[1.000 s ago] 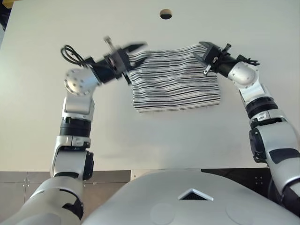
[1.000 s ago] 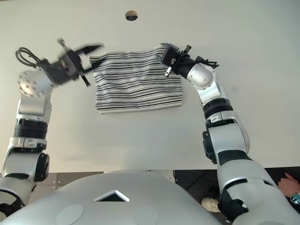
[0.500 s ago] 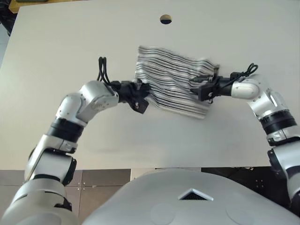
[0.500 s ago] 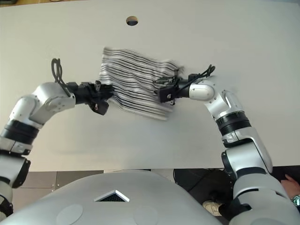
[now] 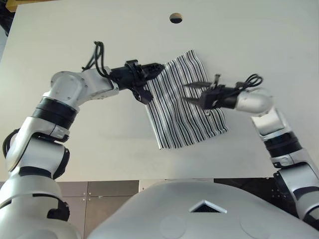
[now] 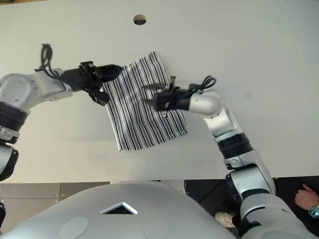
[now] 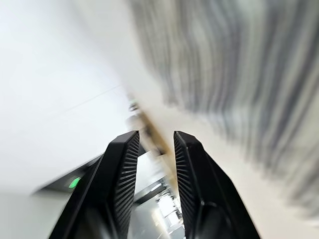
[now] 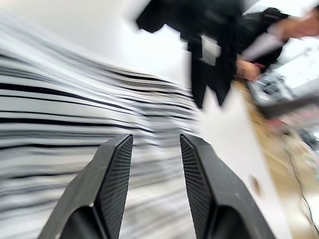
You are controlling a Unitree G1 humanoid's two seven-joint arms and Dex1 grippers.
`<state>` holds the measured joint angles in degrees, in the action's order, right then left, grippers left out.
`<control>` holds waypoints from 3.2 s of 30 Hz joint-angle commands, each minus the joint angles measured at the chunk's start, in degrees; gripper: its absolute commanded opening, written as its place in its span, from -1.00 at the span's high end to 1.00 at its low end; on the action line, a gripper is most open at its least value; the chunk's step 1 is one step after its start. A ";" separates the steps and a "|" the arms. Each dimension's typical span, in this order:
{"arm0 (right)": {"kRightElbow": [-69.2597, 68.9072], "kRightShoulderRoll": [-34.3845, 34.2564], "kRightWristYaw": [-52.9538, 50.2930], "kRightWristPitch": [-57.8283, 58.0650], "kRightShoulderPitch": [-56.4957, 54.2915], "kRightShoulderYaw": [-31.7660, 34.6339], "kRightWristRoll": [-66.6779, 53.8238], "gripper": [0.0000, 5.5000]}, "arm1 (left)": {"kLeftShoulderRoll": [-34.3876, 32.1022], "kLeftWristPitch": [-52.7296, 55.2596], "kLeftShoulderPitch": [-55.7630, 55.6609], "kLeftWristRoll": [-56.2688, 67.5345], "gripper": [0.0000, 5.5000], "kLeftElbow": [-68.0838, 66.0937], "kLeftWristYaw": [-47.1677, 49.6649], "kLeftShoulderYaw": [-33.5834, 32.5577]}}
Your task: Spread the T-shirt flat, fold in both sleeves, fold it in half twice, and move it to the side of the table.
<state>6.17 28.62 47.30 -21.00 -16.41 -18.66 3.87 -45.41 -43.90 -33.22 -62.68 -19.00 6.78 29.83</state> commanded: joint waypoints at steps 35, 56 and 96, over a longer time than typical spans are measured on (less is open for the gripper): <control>30.90 9.57 -3.27 -36.69 -1.95 -7.53 18.42 -0.12 | -0.12 2.72 37.53 45.79 -0.22 13.86 -40.34 -2.63; 11.60 16.97 17.64 -21.17 4.66 -9.56 -13.65 0.86 | -8.68 12.74 42.87 77.86 0.95 28.51 -65.21 -1.23; 0.47 6.17 12.85 7.98 5.18 1.25 -13.20 0.38 | 3.96 31.50 40.14 88.54 0.64 13.40 -74.97 -22.89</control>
<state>5.27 35.64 61.23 -13.36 -10.38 -18.41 -10.27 -42.37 -12.24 8.30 27.21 -4.11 -69.15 8.29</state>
